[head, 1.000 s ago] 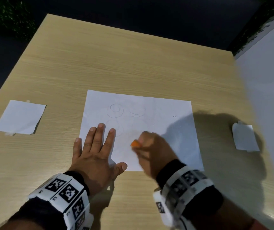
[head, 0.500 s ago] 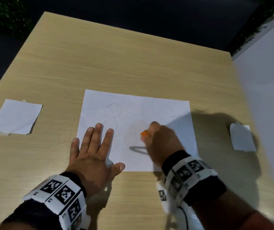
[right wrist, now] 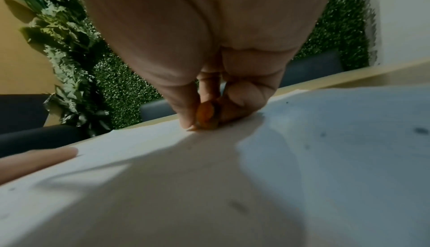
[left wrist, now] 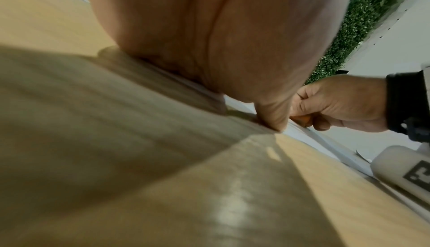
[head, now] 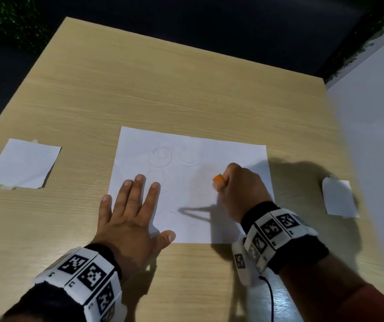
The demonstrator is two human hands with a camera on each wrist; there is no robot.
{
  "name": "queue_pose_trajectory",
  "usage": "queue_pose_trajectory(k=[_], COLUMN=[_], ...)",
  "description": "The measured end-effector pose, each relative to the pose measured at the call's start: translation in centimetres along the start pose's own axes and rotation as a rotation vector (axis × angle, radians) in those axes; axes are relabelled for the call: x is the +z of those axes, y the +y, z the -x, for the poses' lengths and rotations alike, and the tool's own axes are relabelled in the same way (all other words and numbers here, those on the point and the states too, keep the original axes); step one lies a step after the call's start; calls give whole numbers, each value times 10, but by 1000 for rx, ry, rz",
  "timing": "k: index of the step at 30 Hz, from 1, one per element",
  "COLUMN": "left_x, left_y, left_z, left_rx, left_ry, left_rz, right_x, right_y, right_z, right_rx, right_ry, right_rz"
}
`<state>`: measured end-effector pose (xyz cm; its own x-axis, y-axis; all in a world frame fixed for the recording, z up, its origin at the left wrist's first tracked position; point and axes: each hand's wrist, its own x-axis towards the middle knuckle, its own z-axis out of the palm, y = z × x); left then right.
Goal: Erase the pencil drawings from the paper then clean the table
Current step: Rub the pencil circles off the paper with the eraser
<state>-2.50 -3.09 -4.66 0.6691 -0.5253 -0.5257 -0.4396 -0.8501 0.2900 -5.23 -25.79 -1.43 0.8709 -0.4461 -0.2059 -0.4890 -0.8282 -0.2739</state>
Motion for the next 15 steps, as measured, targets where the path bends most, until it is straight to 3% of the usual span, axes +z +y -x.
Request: queue_pose_trajectory(k=[5,9,12,13,15], left_x=[-1,-1,-1,-1,-2], left_y=[1,0,1,2,3], left_z=[0,0,0,0,0], left_rx=[-3,4,7,2,-17], left_ry=[15,3,-2,-9,-21], left_rz=[26,23,27,26,-5], right_x=[18,15,3,1,9], right_y=[-40,-12,-7,-17,-43], right_z=[40,12,4,9,30], right_rx=[-380,-255,-167,-216,-443], right_ry=[-215,-56,-21,-16,-146], right_rz=[-20,29,114,68,-19])
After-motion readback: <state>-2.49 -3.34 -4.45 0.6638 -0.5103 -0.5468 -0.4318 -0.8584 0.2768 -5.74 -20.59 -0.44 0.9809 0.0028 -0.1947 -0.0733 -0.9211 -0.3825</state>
